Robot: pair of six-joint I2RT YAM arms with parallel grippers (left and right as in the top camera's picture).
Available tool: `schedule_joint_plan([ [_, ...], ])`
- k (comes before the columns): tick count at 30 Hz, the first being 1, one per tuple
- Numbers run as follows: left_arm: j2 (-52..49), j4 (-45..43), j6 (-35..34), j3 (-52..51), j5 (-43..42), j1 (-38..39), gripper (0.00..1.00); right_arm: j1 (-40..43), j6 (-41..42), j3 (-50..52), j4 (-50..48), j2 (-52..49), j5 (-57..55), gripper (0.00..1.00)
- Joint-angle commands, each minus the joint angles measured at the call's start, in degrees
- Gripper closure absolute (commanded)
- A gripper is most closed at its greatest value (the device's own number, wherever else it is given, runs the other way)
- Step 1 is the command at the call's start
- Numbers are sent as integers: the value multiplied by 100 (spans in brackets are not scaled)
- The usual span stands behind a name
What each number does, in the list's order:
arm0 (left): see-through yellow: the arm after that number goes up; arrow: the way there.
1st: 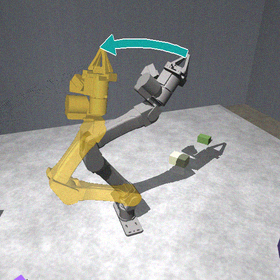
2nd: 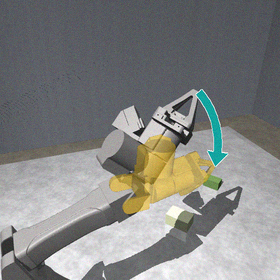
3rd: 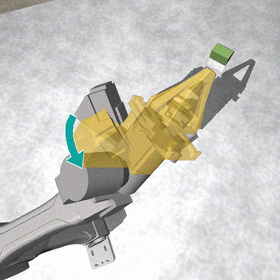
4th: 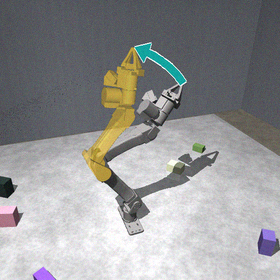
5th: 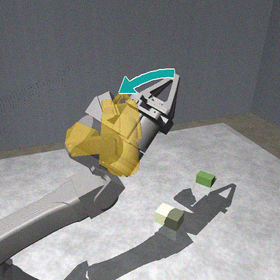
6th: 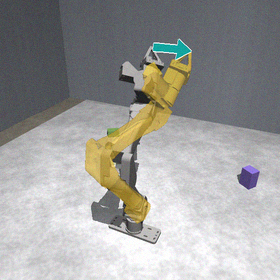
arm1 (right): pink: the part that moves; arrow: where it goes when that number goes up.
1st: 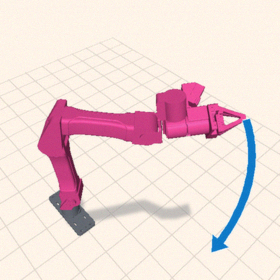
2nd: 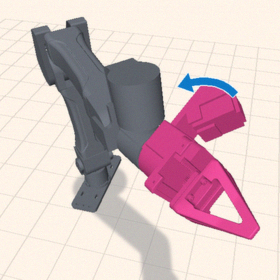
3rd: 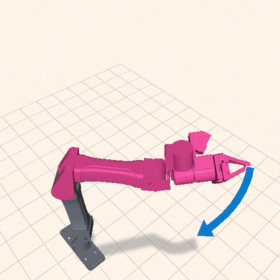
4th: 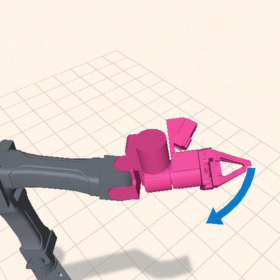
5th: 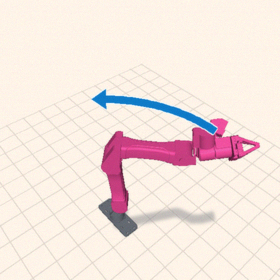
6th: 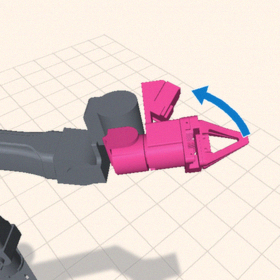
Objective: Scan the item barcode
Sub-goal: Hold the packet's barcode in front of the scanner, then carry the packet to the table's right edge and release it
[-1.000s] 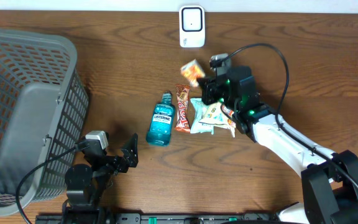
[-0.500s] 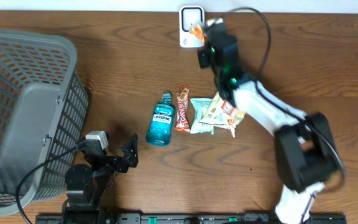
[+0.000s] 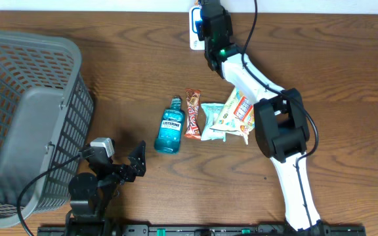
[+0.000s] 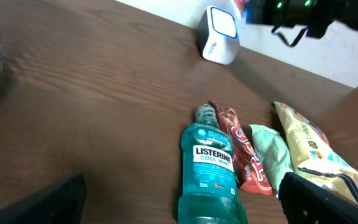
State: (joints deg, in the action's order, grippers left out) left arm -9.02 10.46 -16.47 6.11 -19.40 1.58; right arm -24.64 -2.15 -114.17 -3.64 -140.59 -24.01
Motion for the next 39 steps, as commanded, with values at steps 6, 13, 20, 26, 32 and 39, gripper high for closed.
schedule_joint_plan([
  [6,4,4,-15,22,-55,-28,2,-20,321,-385,734,-59,-957,99],
  [13,4,4,-15,22,-52,-28,2,197,380,-437,2839,940,-2107,99],
  [20,4,4,-15,22,-52,-28,2,1228,380,-435,4951,1432,-2715,99],
  [26,4,4,-15,22,-52,-28,2,2708,632,-166,5770,1292,-2686,99],
  [32,4,4,-15,22,-52,-28,2,4092,857,463,5545,1084,-2210,99],
  [39,4,4,-15,22,-52,-28,2,5202,1228,859,5182,920,-1451,81],
])
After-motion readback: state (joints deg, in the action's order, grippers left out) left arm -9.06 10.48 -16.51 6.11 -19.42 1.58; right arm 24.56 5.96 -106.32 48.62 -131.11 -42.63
